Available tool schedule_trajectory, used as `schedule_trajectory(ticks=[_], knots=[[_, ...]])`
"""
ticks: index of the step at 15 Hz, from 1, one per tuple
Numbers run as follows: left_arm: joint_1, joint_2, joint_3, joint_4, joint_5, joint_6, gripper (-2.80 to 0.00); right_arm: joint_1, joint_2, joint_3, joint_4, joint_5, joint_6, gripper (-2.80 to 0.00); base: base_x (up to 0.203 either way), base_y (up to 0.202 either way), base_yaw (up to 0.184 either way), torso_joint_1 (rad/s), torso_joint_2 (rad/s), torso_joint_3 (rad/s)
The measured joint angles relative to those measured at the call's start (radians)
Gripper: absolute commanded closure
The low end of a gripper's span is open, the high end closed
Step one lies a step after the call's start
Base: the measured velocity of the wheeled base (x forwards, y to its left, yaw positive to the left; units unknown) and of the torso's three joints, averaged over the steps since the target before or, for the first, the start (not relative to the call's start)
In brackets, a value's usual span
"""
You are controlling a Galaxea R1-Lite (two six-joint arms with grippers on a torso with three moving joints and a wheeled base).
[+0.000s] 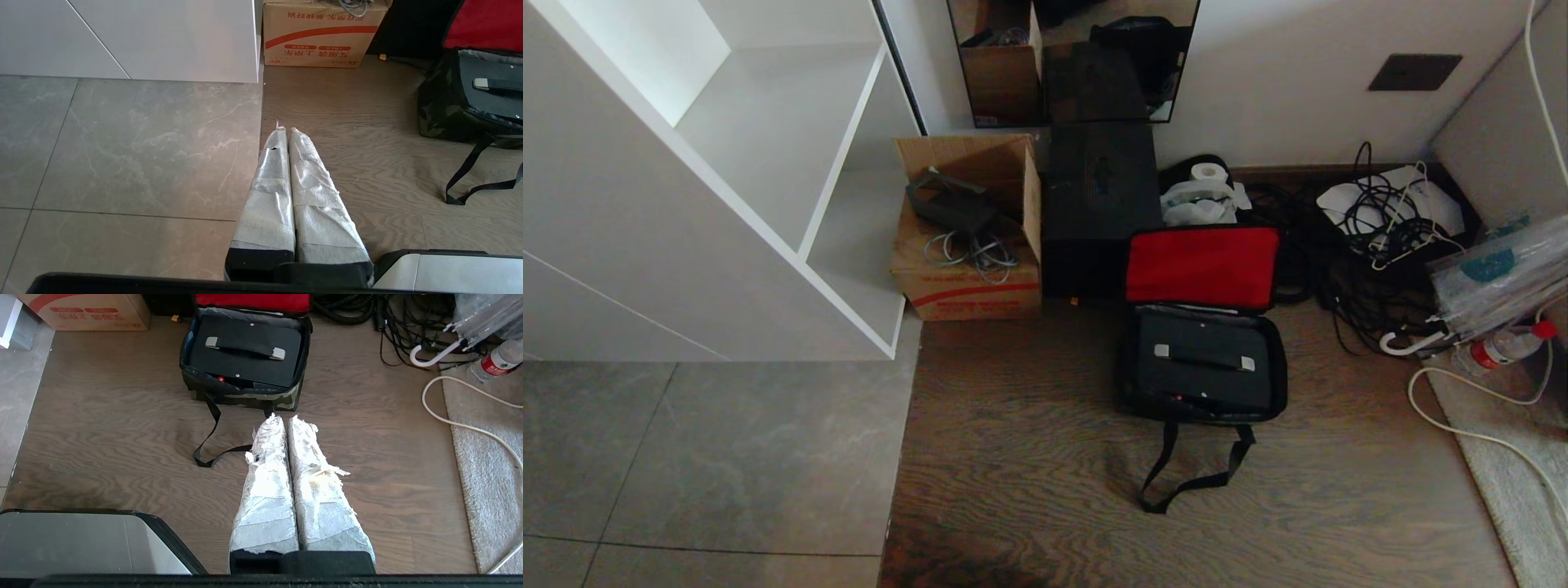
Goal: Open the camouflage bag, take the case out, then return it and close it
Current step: Grip the handle
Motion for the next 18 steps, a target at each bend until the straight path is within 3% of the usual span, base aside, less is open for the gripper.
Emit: schedule_trajectory(ticks=[18], knots=[[0.0, 0.0, 0.0, 0.0, 0.0, 0.0, 0.0, 0.0, 0.0, 0.0, 0.0, 0.0, 0.0, 0.0, 0.0, 0.0, 0.0, 0.0, 0.0, 0.0]])
